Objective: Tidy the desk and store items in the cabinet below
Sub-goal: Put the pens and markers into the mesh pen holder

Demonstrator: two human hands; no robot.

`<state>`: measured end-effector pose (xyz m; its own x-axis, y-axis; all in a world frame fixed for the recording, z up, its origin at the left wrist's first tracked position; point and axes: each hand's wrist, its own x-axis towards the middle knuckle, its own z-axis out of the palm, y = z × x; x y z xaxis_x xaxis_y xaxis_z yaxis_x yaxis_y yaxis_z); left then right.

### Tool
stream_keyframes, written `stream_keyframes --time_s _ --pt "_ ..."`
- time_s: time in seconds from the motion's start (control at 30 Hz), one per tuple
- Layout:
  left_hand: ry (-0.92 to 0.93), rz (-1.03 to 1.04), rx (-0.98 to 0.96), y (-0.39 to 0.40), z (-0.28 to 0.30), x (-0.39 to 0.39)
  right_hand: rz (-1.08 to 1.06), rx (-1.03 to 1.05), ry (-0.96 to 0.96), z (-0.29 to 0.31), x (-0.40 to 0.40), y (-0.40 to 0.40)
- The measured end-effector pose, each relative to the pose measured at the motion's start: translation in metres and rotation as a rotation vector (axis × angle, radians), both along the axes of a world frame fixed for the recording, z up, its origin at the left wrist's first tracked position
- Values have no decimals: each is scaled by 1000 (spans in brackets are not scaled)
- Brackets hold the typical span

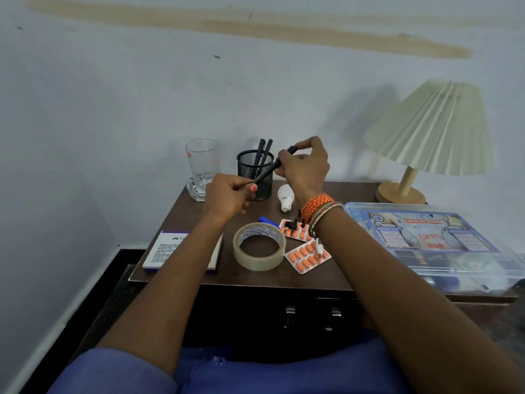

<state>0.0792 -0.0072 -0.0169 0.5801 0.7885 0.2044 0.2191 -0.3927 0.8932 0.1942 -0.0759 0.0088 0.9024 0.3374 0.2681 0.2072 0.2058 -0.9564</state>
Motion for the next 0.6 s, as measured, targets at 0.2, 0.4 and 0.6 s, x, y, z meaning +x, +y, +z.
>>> stream_keyframes --time_s 0.2,0.4,0.6 --pt "-12 104 0 19 -10 -11 -131 146 -475 16 7 1" --pt "41 143 93 29 -14 -15 -51 2 -709 3 23 13" --pt "130 144 229 32 -16 -12 -56 24 -777 8 26 27"
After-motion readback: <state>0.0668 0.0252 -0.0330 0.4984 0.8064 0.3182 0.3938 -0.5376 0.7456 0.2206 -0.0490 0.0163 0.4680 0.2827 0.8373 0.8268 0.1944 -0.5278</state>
